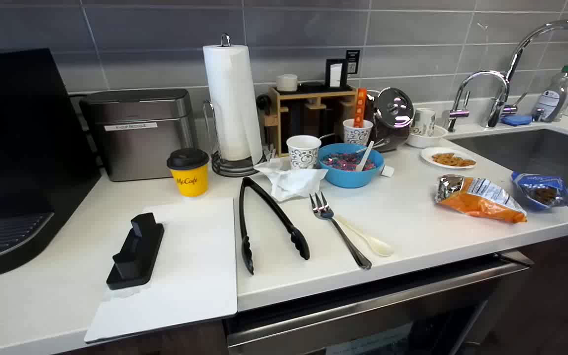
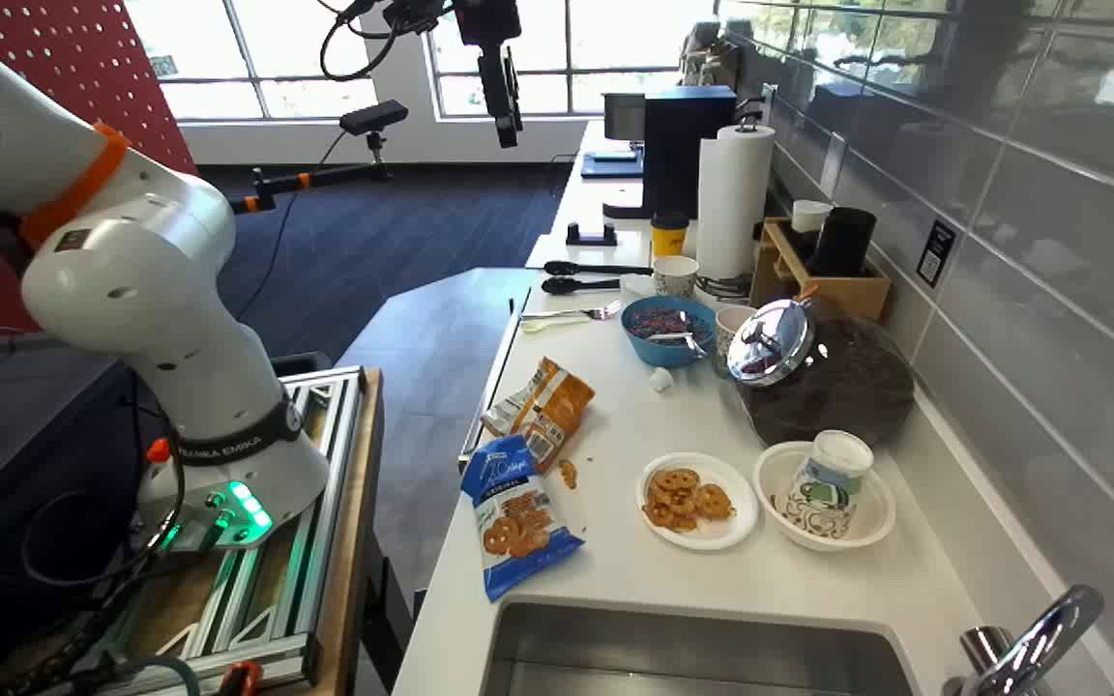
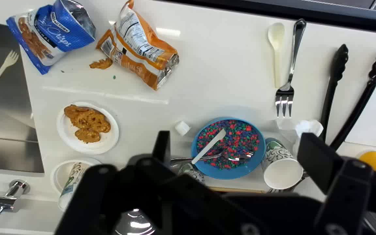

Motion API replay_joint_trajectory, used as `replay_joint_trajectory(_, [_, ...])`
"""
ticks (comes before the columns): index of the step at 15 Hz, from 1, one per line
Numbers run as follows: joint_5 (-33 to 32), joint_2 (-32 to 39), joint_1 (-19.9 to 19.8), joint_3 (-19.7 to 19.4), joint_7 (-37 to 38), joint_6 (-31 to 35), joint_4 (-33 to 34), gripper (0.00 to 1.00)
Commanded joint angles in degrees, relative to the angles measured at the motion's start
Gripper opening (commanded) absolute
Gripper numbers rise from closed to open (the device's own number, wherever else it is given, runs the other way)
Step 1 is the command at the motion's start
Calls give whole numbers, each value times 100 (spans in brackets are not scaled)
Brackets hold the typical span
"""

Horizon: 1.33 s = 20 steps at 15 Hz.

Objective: Use the white spoon to remove some contents from the blue bowl then put the spoon back on the counter.

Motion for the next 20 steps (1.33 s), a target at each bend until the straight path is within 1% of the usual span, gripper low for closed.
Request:
replay_joint_trajectory(1, [-46,20,78,-64,38,-13,15,100])
replay_joint_trajectory(7, [-46,20,78,-64,38,-13,15,100])
replay_joint_trajectory(9, [23,197,116,21,116,70,36,100])
replay_joint_trajectory(13, [171,816,323,266,288,300,40,100])
replay_joint_trajectory(17, [208,1653,560,442,564,958,217,100])
replay_joint_trajectory(19, [218,2027,727,443,517,1244,272,100])
replay_joint_trajectory(20, [122,2215,818,442,340,1372,265,100])
